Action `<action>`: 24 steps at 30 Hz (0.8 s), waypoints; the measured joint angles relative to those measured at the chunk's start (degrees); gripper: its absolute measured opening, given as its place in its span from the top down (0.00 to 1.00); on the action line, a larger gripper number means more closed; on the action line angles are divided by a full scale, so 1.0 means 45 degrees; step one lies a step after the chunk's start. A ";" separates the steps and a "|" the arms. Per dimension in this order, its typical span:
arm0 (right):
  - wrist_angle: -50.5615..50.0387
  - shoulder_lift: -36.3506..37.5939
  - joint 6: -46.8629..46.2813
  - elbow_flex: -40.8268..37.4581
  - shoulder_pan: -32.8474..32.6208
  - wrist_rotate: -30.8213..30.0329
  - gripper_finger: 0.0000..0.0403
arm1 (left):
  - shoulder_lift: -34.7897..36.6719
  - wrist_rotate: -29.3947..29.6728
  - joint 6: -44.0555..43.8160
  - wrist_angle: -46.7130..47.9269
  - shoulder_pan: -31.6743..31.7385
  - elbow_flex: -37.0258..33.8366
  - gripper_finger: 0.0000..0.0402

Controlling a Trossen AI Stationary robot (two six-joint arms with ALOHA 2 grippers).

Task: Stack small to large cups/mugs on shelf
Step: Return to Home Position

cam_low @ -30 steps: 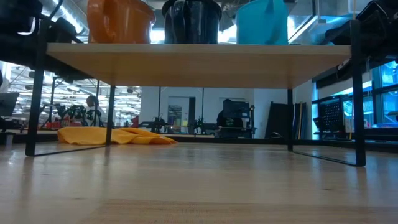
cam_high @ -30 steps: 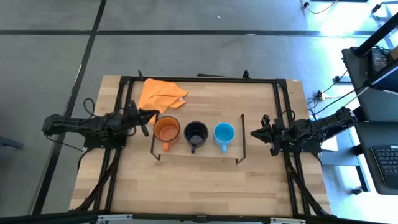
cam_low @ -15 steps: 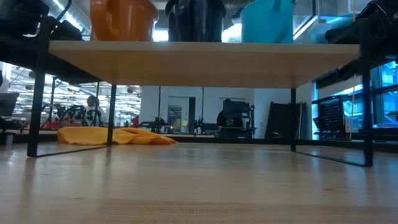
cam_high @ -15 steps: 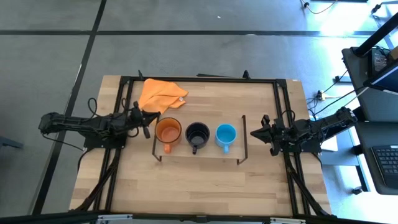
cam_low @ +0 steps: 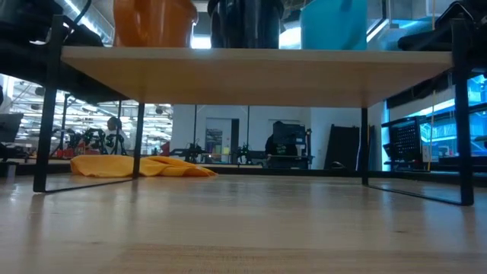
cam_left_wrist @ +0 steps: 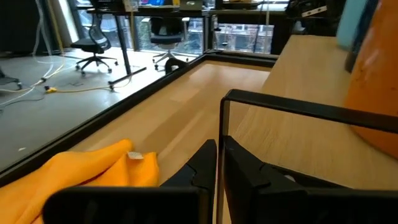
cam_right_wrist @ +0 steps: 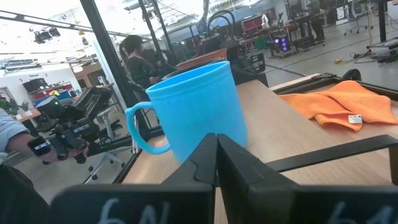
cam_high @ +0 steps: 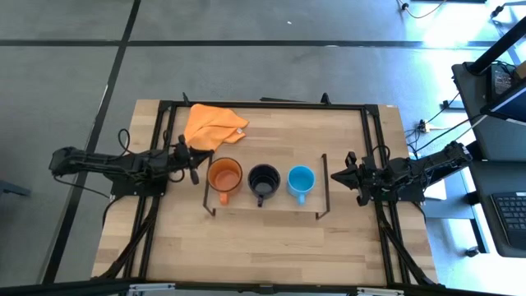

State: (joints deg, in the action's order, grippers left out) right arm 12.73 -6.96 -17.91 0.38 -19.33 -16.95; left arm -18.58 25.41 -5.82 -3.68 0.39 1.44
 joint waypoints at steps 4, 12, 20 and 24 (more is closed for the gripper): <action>0.0000 0.0000 0.0016 0.0000 0.0000 0.0001 0.96 | -0.0017 0.0082 0.0095 0.0005 0.0323 -0.0012 0.95; -0.0078 0.0000 0.0024 0.0000 0.0010 0.0000 0.96 | -0.0408 0.0368 0.0724 0.0502 0.0875 -0.0093 0.95; -0.0117 0.0000 -0.0276 0.0001 0.0007 0.0000 0.96 | -0.1215 0.0124 0.0685 0.0461 0.0935 -0.0093 0.95; -0.0131 0.0000 -0.0318 0.0005 0.0005 0.0000 0.96 | -0.1695 -0.0383 0.0669 0.0474 0.0935 -0.0093 0.95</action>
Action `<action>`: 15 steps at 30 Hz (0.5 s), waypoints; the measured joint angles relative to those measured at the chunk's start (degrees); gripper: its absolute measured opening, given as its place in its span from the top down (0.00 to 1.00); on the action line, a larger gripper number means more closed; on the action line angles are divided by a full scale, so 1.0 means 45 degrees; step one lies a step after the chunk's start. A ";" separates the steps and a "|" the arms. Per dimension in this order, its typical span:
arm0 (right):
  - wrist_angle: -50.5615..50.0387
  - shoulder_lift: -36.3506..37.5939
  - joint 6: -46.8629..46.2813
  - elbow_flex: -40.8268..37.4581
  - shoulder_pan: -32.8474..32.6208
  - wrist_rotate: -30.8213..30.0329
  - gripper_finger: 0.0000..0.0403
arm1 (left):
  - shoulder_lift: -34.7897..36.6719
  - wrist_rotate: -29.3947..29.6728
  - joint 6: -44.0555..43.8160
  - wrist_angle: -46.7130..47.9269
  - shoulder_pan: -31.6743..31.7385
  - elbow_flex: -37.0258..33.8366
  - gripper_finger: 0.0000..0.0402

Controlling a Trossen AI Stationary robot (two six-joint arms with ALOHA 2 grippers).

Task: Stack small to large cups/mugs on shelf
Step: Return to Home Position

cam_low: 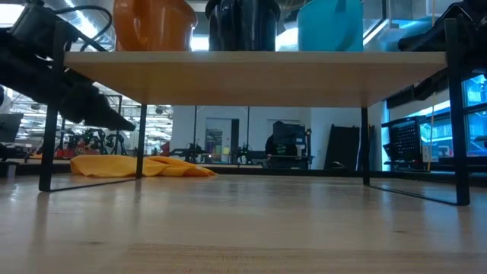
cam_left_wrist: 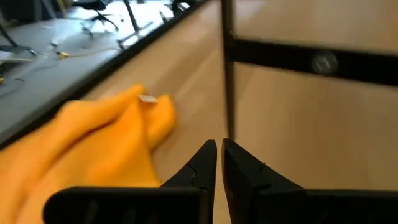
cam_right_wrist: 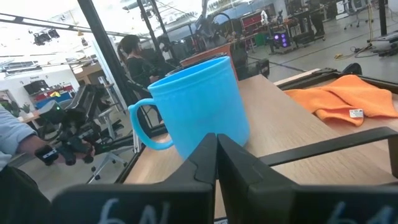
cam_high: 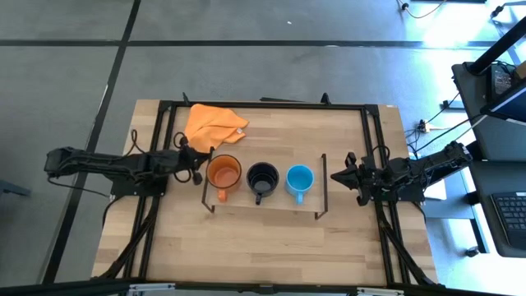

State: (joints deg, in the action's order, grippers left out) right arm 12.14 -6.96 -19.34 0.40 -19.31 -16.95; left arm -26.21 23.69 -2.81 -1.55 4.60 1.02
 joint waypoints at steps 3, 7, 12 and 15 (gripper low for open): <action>0.0000 0.0000 0.0002 0.0000 0.0000 0.0000 0.96 | -0.0254 -0.0982 -0.0008 0.0072 0.0000 0.0000 0.95; 0.0000 0.0000 0.0002 -0.0005 0.0005 0.0000 0.96 | -0.0455 -0.2977 -0.0104 0.0308 0.0000 0.0000 0.95; -0.0005 0.0000 0.0007 -0.0005 0.0002 0.0000 0.96 | -0.0459 -0.4550 -0.0725 0.0510 0.0000 0.0000 0.95; -0.0050 0.0000 0.0012 0.0000 0.0000 -0.0005 0.96 | -0.0424 -0.5103 -0.0764 0.0491 0.0000 -0.0015 0.95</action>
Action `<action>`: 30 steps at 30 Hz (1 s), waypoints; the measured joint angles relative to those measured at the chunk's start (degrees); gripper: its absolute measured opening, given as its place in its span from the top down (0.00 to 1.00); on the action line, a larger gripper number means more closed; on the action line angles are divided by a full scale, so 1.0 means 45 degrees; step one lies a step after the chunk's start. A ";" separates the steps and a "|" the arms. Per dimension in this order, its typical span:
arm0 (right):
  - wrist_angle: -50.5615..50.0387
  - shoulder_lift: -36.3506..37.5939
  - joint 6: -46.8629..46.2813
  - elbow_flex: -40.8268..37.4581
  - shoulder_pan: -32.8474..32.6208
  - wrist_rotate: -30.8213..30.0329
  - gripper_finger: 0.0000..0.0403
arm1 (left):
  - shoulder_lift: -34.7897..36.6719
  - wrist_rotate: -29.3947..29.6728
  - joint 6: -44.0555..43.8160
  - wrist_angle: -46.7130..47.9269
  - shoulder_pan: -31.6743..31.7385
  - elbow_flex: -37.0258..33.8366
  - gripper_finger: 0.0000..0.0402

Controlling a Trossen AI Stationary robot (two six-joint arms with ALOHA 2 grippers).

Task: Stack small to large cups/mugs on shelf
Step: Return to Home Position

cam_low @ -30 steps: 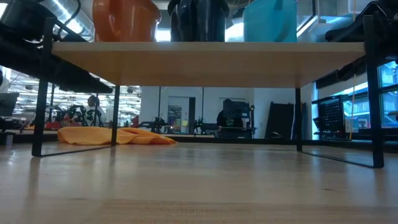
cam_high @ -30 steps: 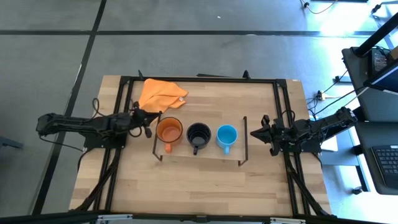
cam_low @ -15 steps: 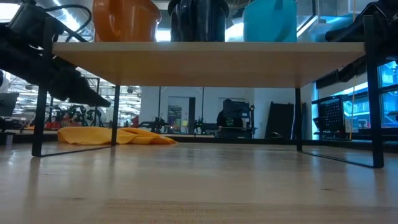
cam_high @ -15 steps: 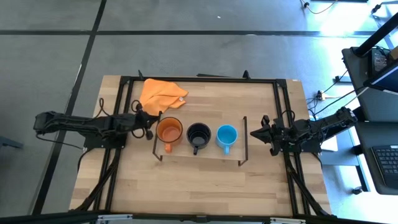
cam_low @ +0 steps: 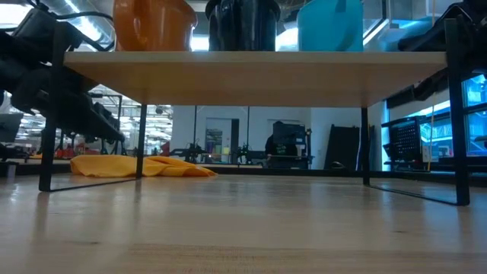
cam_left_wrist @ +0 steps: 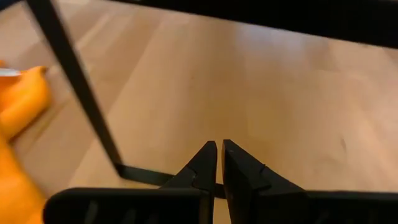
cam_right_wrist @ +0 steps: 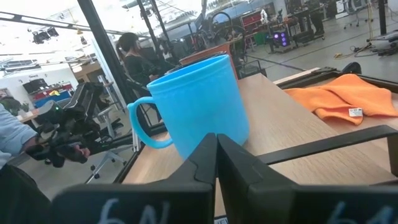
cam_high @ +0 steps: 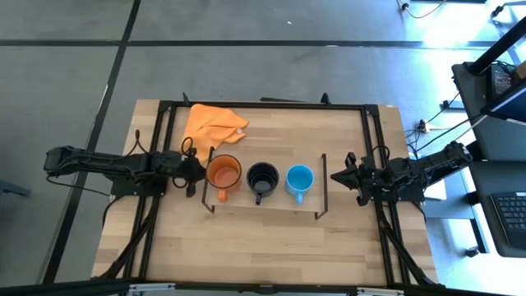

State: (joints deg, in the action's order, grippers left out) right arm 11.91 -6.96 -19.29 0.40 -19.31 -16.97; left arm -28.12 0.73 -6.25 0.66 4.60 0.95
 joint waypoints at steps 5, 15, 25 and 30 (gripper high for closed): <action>-0.0049 0.0000 0.0000 -0.0002 0.0001 0.0000 0.96 | 0.0014 -0.0931 0.0080 -0.0241 0.0000 0.0000 0.95; -0.0604 0.0000 0.0003 -0.0001 0.0000 0.0005 0.96 | 0.0024 -0.1005 0.0124 -0.0317 -0.0005 0.0005 0.95; -0.1605 -0.0001 -0.0258 -0.0002 0.0000 0.0041 0.96 | 0.0024 -0.0995 0.0075 -0.0241 -0.0002 0.0019 0.95; -0.1785 0.0000 -0.0588 0.0000 0.0000 0.0069 0.96 | 0.0024 -0.0990 0.0056 -0.0241 -0.0005 0.0029 0.95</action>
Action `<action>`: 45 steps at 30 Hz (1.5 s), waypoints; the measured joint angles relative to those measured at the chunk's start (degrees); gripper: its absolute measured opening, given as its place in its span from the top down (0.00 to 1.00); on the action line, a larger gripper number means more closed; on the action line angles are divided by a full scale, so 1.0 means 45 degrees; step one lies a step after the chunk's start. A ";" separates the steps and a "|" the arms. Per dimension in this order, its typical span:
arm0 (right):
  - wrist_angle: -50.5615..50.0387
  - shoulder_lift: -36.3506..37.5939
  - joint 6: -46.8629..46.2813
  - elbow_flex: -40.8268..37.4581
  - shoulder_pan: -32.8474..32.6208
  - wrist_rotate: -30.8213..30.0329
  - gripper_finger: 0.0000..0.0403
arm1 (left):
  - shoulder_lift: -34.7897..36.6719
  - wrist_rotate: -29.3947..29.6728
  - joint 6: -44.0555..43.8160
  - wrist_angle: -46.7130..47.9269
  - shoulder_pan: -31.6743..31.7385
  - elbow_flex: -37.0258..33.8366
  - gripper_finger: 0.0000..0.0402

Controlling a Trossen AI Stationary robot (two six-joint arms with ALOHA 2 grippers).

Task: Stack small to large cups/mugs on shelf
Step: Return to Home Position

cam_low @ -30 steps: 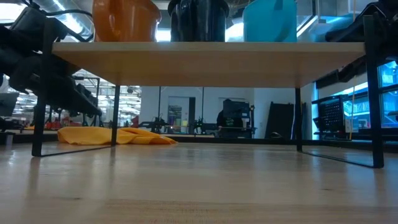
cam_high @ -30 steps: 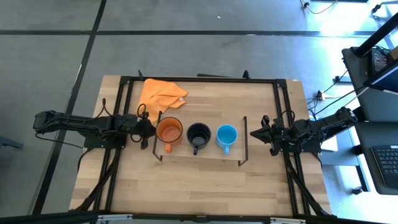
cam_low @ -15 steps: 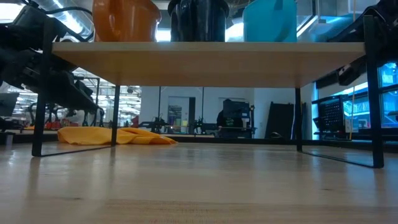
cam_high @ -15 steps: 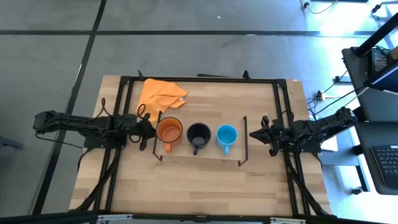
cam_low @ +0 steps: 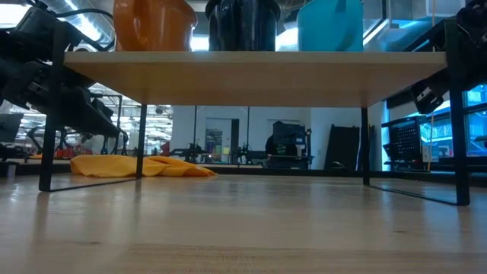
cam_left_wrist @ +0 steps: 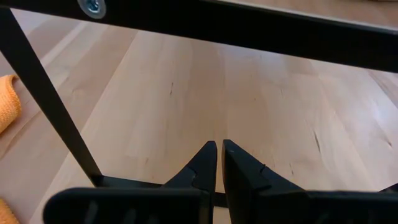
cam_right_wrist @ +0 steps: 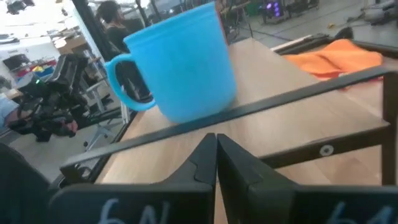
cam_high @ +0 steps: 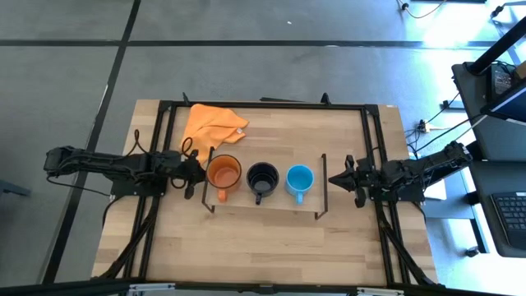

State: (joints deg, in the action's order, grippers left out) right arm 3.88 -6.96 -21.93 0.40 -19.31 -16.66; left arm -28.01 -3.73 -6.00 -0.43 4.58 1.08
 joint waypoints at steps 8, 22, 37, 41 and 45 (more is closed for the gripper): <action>0.0145 -0.0068 -0.0005 0.0000 0.0005 -0.1966 0.96 | 0.0000 0.0014 0.0000 -0.0005 0.0005 0.0005 0.95; -0.0010 -0.2103 -0.3274 0.0000 0.0005 0.0019 0.96 | 0.0000 0.0013 0.0021 -0.0005 0.0000 0.0010 0.95; -0.0001 -0.2623 -0.4036 0.0000 0.0000 0.0179 0.96 | 0.0000 0.0009 0.0029 -0.0005 0.0001 0.0010 0.95; 0.0004 -0.2623 -0.4036 0.0000 0.0000 0.0179 0.96 | 0.0000 0.0009 0.0029 -0.0005 0.0000 0.0010 0.95; 0.0004 -0.2623 -0.4034 0.0000 0.0000 0.0184 0.96 | 0.0000 0.0009 0.0029 -0.0005 0.0005 0.0010 0.95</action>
State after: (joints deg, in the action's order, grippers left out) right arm 3.90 -18.76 -40.09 0.40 -19.31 -15.84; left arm -28.01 -3.68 -5.87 -0.45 4.60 1.13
